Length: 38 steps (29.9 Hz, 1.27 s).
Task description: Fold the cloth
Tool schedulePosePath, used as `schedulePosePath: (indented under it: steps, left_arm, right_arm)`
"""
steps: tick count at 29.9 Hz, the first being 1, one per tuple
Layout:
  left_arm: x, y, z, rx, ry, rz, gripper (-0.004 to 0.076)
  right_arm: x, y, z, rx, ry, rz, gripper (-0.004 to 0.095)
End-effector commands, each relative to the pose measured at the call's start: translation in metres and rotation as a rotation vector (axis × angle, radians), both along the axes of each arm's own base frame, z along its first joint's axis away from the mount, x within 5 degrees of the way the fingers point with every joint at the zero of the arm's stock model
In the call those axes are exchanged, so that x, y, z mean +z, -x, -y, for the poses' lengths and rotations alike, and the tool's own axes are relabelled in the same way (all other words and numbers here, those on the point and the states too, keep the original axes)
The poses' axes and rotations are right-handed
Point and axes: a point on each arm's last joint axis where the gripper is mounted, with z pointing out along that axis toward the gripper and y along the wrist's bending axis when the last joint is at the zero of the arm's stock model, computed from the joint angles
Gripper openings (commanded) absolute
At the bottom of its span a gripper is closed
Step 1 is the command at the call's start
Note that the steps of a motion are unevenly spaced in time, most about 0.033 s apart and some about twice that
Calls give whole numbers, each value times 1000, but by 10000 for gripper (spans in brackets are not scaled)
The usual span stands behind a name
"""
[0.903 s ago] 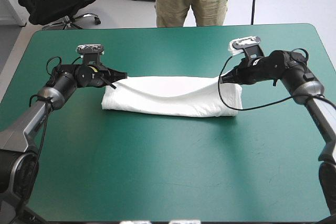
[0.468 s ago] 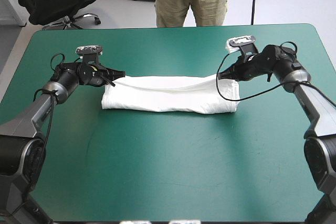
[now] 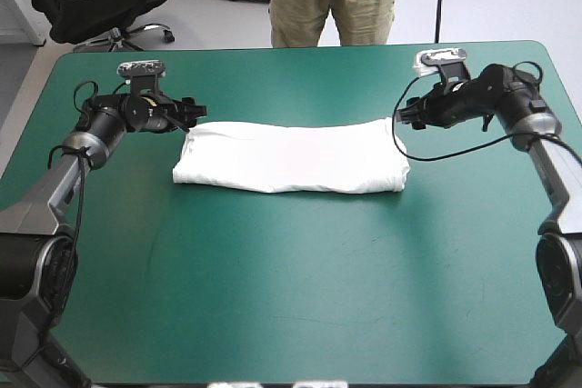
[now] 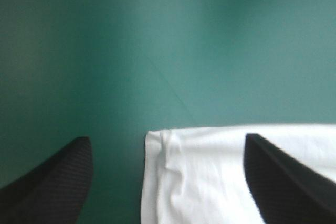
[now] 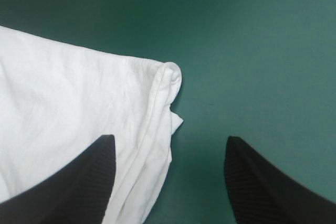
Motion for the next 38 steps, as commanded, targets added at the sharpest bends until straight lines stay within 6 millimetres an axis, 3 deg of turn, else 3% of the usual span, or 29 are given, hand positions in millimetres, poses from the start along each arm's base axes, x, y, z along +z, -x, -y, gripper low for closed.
schedulePosePath:
  steps: [1, 6, 9, 12, 13, 18, 29, 38]
  left_arm:
    - [45, 5, 9, -35, 42, 85, 648]
    - [48, 21, 56, -335, 100, 13, 496]
    - [47, 34, 88, -496, 145, -16, 292]
    - [44, 43, 115, -578, 142, -25, 8]
    - [40, 44, 123, -596, 137, -25, -11]
    - [20, 40, 146, -619, 138, -44, -17]
    - [-46, 18, 159, -587, 168, -188, -17]
    - [-52, 19, 160, -595, 174, -222, -17]
  right_arm:
    - [61, 27, 10, 7, -15, 131, 530]
    - [78, 61, 18, 38, 9, 55, 486]
    - [79, 76, 20, 30, 10, 47, 486]
    - [76, 89, 23, 7, 0, 54, 486]
    - [74, 93, 24, -1, -2, 62, 486]
    - [61, 92, 23, -25, -48, 55, 486]
    - [-6, 41, 12, -4, -222, -116, 609]
    - [-63, 14, 7, 4, -292, -253, 608]
